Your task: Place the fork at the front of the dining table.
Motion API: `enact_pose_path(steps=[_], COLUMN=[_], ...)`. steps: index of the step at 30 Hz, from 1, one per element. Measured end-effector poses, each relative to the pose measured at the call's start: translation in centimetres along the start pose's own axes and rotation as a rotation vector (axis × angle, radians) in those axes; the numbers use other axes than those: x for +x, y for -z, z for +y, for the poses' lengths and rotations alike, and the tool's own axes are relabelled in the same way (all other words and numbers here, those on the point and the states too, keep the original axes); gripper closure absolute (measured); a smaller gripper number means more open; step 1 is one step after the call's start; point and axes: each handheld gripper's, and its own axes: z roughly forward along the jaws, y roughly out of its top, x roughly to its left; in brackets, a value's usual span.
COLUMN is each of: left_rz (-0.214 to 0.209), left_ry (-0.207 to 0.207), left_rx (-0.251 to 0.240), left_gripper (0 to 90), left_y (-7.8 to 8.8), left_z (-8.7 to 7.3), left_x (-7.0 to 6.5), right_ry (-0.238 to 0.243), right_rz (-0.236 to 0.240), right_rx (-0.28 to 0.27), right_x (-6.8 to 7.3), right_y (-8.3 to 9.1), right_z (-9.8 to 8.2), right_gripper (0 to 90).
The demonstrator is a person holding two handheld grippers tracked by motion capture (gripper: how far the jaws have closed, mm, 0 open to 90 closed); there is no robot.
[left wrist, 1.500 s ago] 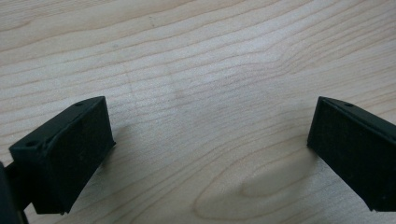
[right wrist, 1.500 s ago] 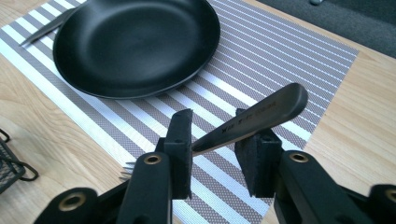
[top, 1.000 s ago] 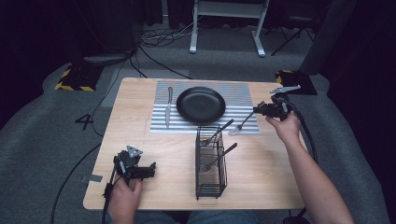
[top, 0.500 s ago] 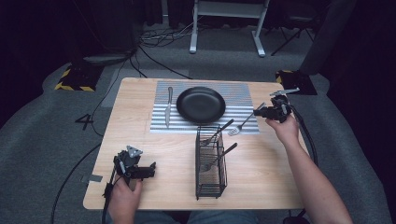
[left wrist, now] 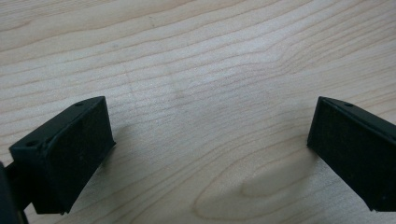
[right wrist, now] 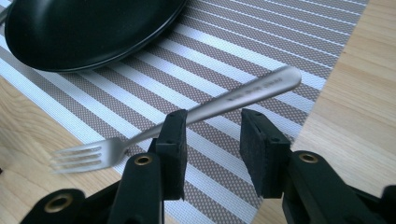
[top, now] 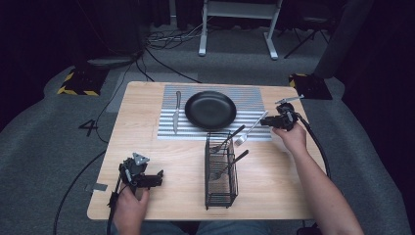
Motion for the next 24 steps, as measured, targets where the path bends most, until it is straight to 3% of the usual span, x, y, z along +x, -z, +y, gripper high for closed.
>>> enact_pose_path(steps=[10, 15, 20, 24], left_rz=[0.0, 0.0, 0.0, 0.0], left_ry=[0.0, 0.001, 0.0, 0.0], left_rx=[0.0, 0.0, 0.0, 0.0], left_gripper=[0.2, 0.2, 0.2, 0.2], left_y=[0.0, 0.0, 0.0, 0.0], left_z=[0.0, 0.0, 0.0, 0.0], left_x=[0.0, 0.0, 0.0, 0.0], right_ry=[-0.031, -0.066, -0.07, -0.09], right_rz=[0.004, 0.008, 0.018, -0.02], right_rx=[0.013, 0.013, 0.029, 0.048], right_x=[0.3, 1.4, 2.7, 3.3], right_y=[-0.7, -1.5, -3.1, -3.9], right_z=[-0.3, -0.3, -0.3, -0.5], right_gripper=[57.1, 53.3, 51.9, 50.9])
